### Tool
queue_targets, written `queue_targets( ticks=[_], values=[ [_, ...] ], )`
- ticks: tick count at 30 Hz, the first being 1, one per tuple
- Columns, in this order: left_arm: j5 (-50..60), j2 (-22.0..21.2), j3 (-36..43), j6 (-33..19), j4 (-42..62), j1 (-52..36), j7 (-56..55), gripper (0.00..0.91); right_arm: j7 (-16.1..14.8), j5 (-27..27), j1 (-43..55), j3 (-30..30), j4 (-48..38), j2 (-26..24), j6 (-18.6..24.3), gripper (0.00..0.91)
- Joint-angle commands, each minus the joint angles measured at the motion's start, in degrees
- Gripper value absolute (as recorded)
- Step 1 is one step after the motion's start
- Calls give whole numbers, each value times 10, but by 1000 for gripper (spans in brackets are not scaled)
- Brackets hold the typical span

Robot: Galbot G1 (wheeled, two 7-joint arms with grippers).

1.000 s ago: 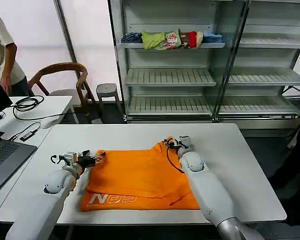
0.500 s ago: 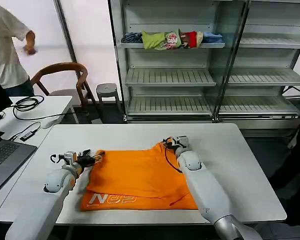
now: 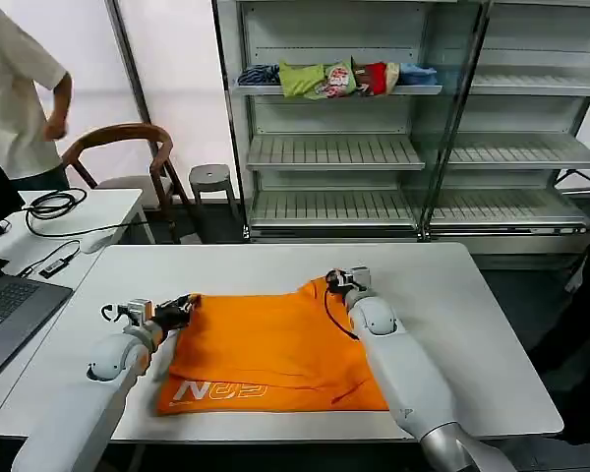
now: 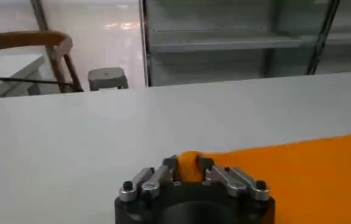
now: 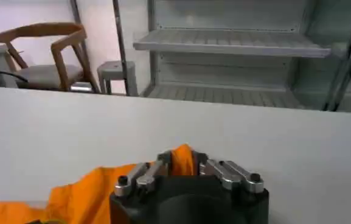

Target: Fold and organize the clothes.

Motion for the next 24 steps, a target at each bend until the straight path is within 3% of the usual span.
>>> queue_targets(
  ticks=[1, 8, 15, 24],
  values=[
    [0, 0, -1, -5, 0, 1, 5, 20, -3, 0, -1, 0, 0, 1, 6, 0],
    [-10, 6, -6, -15, -14, 5, 6, 20, -3, 12, -11, -2, 52, -19, 13, 0],
    [-23, 22, -15, -14, -77, 39, 3, 20, 18, 55, -60, -20, 178, -63, -12, 0],
    [-30, 29, -37, -7, -165, 104, -1, 20, 29, 73, -132, -10, 302, -110, -24, 0]
  ],
)
